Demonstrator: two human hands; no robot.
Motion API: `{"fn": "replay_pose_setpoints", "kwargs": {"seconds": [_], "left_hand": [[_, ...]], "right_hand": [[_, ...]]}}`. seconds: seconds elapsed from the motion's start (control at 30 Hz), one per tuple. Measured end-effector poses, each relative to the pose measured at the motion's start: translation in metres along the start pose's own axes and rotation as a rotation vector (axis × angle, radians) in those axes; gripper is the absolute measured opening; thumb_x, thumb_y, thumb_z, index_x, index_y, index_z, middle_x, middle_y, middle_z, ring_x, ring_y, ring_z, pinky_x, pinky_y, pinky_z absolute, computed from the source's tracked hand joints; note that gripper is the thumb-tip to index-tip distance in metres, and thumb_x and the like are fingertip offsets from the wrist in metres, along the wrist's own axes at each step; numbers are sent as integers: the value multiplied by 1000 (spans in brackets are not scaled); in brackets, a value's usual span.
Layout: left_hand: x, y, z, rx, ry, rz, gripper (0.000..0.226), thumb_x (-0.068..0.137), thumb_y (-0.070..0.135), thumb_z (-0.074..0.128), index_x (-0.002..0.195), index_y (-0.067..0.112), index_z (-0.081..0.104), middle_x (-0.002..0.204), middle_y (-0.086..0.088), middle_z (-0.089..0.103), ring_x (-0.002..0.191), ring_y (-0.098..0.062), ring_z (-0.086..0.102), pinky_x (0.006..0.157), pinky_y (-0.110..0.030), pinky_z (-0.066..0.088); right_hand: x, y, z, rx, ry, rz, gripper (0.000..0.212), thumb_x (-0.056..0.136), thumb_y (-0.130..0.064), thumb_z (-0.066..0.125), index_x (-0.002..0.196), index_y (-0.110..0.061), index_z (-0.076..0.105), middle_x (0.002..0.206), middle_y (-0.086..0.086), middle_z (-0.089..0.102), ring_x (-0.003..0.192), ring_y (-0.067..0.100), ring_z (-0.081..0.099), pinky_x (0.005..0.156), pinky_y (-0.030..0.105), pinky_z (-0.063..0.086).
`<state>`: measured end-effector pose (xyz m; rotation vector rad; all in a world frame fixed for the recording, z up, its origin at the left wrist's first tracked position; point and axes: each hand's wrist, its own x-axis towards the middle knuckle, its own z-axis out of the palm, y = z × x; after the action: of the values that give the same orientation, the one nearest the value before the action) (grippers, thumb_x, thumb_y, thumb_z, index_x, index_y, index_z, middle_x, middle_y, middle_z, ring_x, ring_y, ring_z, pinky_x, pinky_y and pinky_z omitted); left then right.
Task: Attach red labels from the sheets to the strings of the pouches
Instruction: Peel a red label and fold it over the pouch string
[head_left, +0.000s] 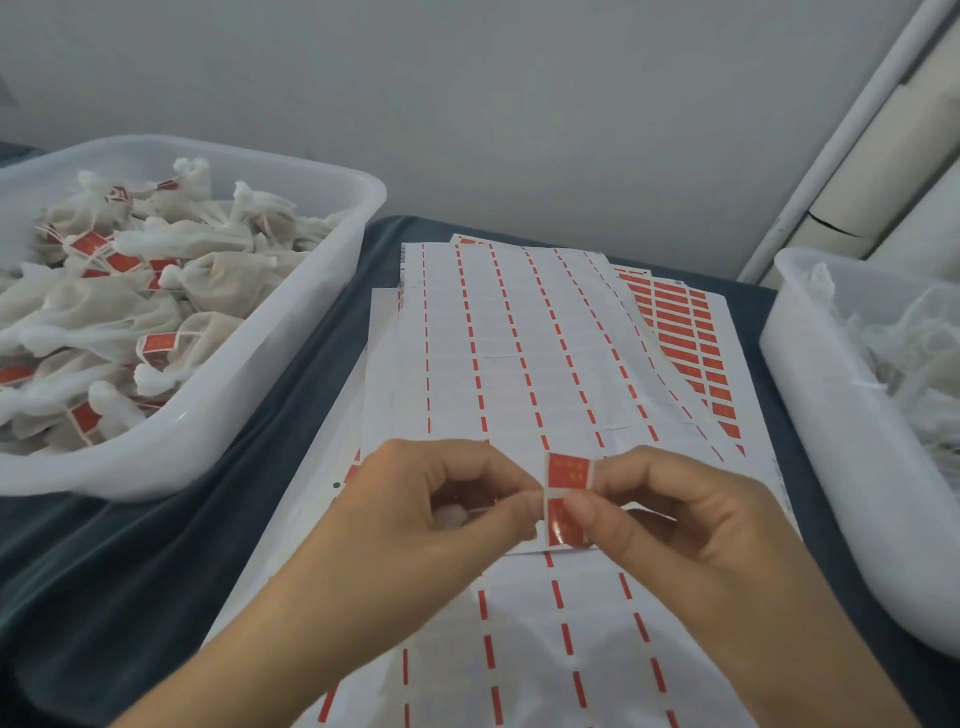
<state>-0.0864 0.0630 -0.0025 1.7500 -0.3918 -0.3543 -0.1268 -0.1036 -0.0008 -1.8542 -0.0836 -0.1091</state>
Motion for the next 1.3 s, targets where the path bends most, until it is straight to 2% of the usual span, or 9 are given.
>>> {"fn": "replay_pose_setpoints", "kwargs": {"seconds": [0.1, 0.33, 0.5, 0.6, 0.73, 0.83, 0.93, 1.03, 1.3], "left_hand": [[0, 0, 1, -36, -3, -17, 19, 70, 38, 55, 74, 29, 71, 70, 4, 69, 64, -30, 53, 63, -34, 50], [1, -3, 4, -11, 9, 34, 12, 70, 36, 61, 69, 29, 70, 54, 17, 62, 50, 3, 55, 49, -7, 40], [0, -7, 5, 34, 45, 91, 10, 75, 27, 65, 66, 23, 68, 48, 19, 54, 45, 3, 47, 48, -8, 37], [1, -11, 1, -88, 76, 59, 8, 67, 32, 67, 66, 24, 69, 54, 14, 60, 50, 1, 53, 52, -9, 40], [0, -12, -5, -342, 30, -59, 17, 59, 30, 68, 56, 14, 67, 55, 2, 61, 43, 0, 48, 47, -7, 38], [-1, -11, -2, -395, -13, -86, 25, 56, 34, 70, 60, 10, 68, 62, -18, 54, 45, -11, 33, 46, -12, 32], [0, -9, 1, -408, -9, -33, 20, 56, 31, 69, 59, 11, 69, 60, -1, 65, 45, 0, 50, 48, -6, 38], [-1, -12, 1, -346, 11, -21, 24, 54, 37, 70, 61, 14, 69, 62, -3, 63, 52, -9, 48, 51, -13, 36], [-3, -13, 3, -154, 92, -8, 28, 53, 49, 65, 68, 27, 75, 63, -2, 67, 55, -13, 51, 56, -18, 44]], "right_hand": [[0, 0, -1, -46, -2, 2, 27, 58, -47, 62, 72, -25, 70, 75, -8, 72, 75, 7, 68, 67, 12, 51], [0, 0, 0, -158, -25, -21, 27, 62, -46, 60, 72, -23, 71, 76, -10, 71, 77, 10, 69, 72, 20, 55], [1, 0, -1, -166, -25, 11, 30, 56, -50, 63, 72, -28, 75, 77, -13, 71, 75, 5, 68, 69, 15, 54], [3, 1, -19, -40, 54, 26, 41, 54, -46, 70, 94, -36, 73, 85, -12, 73, 79, 4, 69, 66, 12, 52], [2, 7, -41, 10, 211, 49, 63, 46, -66, 78, 102, -37, 69, 93, -8, 72, 80, 11, 70, 74, 28, 56], [1, 14, -17, 125, -16, 247, 43, 51, -49, 81, 91, -37, 73, 87, -8, 72, 73, 11, 70, 73, 30, 57], [5, 14, 4, 328, -98, 360, 35, 50, -41, 71, 82, -29, 77, 80, 1, 73, 63, 11, 66, 59, 18, 53], [9, 11, 8, 479, -137, 384, 30, 52, -36, 70, 75, -17, 77, 80, 7, 72, 62, 12, 65, 55, 18, 51], [8, 5, 13, 296, 76, 189, 27, 52, -40, 69, 74, -25, 75, 74, 0, 73, 70, 12, 70, 61, 13, 52]]}}
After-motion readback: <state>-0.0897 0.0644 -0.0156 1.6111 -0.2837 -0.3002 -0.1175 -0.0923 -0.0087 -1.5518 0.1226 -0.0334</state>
